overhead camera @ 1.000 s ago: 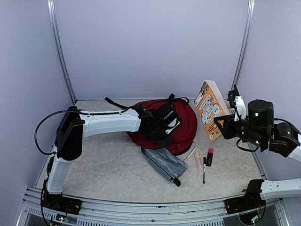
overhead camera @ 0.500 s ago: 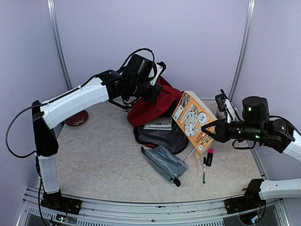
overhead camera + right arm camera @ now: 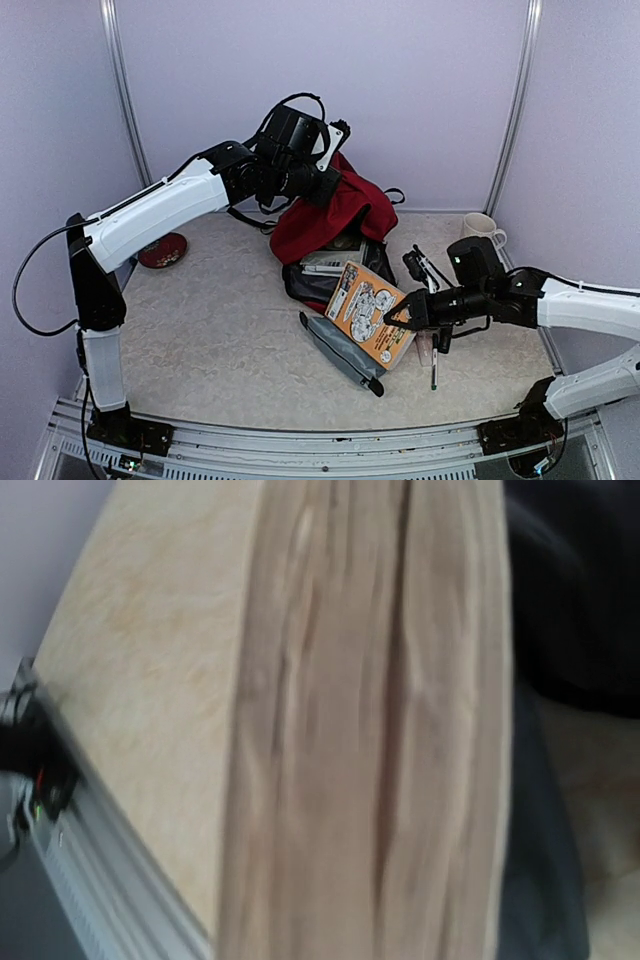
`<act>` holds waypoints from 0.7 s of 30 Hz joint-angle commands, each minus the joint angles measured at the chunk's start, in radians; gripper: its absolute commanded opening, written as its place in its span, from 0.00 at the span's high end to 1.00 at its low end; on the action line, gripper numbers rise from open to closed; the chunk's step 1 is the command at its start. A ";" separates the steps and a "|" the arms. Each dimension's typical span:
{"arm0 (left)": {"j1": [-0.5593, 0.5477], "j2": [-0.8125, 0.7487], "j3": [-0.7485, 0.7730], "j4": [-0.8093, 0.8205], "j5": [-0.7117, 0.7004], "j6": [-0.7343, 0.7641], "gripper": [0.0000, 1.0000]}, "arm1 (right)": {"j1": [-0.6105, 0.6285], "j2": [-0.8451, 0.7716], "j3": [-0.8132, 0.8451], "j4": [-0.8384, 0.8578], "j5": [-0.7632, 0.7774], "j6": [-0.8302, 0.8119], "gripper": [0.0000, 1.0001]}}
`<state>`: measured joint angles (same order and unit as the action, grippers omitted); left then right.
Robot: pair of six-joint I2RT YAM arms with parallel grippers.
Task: Pack the student bag
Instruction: Place the book in the largest pocket of the bag.
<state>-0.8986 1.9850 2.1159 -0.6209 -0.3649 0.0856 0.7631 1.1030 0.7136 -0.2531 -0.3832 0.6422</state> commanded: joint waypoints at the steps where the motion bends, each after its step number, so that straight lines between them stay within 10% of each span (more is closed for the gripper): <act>1: -0.016 -0.050 0.028 0.067 0.023 -0.014 1.00 | -0.072 0.136 -0.012 0.395 -0.030 0.173 1.00; 21: -0.139 -0.336 -0.241 0.101 0.063 -0.071 1.00 | -0.156 0.684 0.319 0.735 0.183 0.499 1.00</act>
<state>-0.9741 1.7275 1.8706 -0.6071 -0.3344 0.0406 0.6128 1.7420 0.9657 0.3683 -0.2764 1.0676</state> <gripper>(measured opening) 0.020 0.232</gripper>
